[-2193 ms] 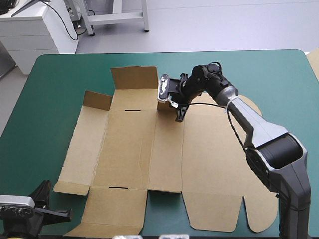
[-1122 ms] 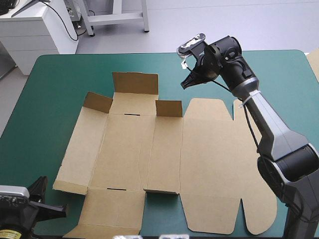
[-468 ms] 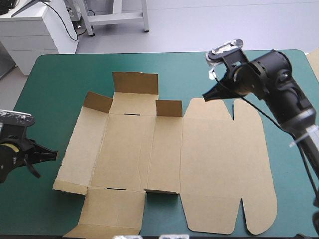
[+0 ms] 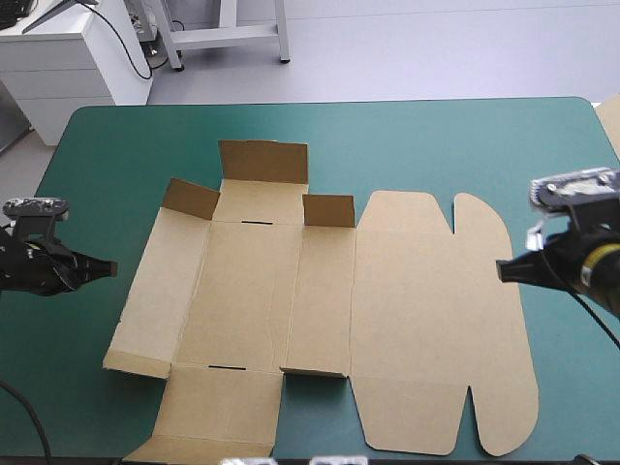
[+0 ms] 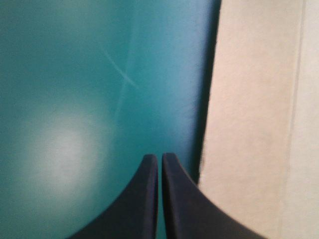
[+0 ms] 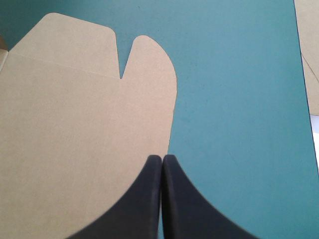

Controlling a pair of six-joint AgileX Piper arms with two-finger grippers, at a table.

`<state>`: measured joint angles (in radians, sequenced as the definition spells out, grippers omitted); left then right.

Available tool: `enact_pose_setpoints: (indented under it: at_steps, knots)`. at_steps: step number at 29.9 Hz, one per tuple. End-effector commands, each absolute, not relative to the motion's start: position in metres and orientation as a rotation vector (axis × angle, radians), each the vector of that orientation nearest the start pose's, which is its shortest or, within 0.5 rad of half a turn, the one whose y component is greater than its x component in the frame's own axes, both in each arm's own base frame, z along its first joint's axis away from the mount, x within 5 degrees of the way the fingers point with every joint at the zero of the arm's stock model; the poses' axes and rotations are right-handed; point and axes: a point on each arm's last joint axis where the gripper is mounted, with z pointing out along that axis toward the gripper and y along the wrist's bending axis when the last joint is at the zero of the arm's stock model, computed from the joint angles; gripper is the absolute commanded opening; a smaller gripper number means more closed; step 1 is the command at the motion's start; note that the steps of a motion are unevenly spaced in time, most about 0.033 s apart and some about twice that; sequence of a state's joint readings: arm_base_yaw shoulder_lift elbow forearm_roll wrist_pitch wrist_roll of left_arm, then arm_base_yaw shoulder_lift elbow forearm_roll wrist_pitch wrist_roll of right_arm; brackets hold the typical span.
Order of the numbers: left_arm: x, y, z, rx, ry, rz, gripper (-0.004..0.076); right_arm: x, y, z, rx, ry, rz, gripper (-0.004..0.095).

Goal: Fold the box

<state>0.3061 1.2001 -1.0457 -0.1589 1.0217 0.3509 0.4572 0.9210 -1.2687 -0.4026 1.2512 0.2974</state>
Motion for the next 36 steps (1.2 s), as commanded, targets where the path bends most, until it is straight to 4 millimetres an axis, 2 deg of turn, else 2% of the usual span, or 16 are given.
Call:
enact_pose_setpoints:
  at_steps: [1, 5, 7, 9, 13, 16, 18, 21, 24, 27, 29, 32, 36]
  knots:
    - [0.234, 0.065, 0.328, -0.068, 2.559, -0.287, 0.0016, 0.109, 0.013, 0.443, -0.079, 2.191, -0.099, -0.0021]
    - [0.247, 0.063, 0.309, 0.000, 2.598, -0.666, 0.0016, 0.074, -0.003, 0.440, -0.025, 2.132, -0.042, -0.0021]
    - [0.251, 0.062, 0.304, 0.069, 2.613, -0.757, 0.0016, 0.061, -0.009, 0.438, -0.017, 2.105, -0.014, -0.0021]
    - [0.253, 0.064, 0.302, 0.094, 2.622, -0.747, 0.0016, 0.046, -0.014, 0.435, -0.012, 2.077, 0.035, -0.0021]
    - [0.252, 0.067, 0.299, 0.102, 2.649, -0.693, 0.0016, 0.029, -0.019, 0.429, -0.011, 2.051, 0.100, -0.0021]
    - [0.255, 0.069, 0.299, 0.015, 2.642, -0.675, 0.0017, 0.022, -0.022, 0.426, -0.007, 2.035, 0.111, -0.0021]
    - [0.254, 0.069, 0.298, 0.019, 2.655, -0.667, 0.0028, 0.021, -0.022, 0.425, -0.007, 2.032, 0.112, -0.0021]
    - [0.254, 0.069, 0.298, 0.025, 2.657, -0.655, 0.0141, 0.021, -0.022, 0.425, -0.008, 2.035, 0.114, -0.0021]
    - [0.255, 0.071, 0.298, 0.002, 2.656, -0.625, 0.0342, 0.021, -0.019, 0.423, -0.045, 2.044, 0.126, -0.0021]
    - [0.261, 0.075, 0.294, -0.163, 2.649, -0.620, 0.0517, 0.020, -0.016, 0.423, -0.074, 2.053, 0.157, -0.0021]
    - [0.262, 0.077, 0.288, -0.189, 2.677, -0.622, 0.0550, 0.020, -0.016, 0.423, -0.077, 2.056, 0.167, -0.0021]
    - [0.266, 0.078, 0.275, -0.200, 2.734, -0.643, 0.0550, 0.020, -0.015, 0.423, -0.086, 2.056, 0.164, -0.0021]
    - [0.271, 0.069, 0.255, -0.176, 2.817, -0.731, 0.0550, 0.020, -0.015, 0.423, -0.093, 2.055, 0.160, -0.0021]
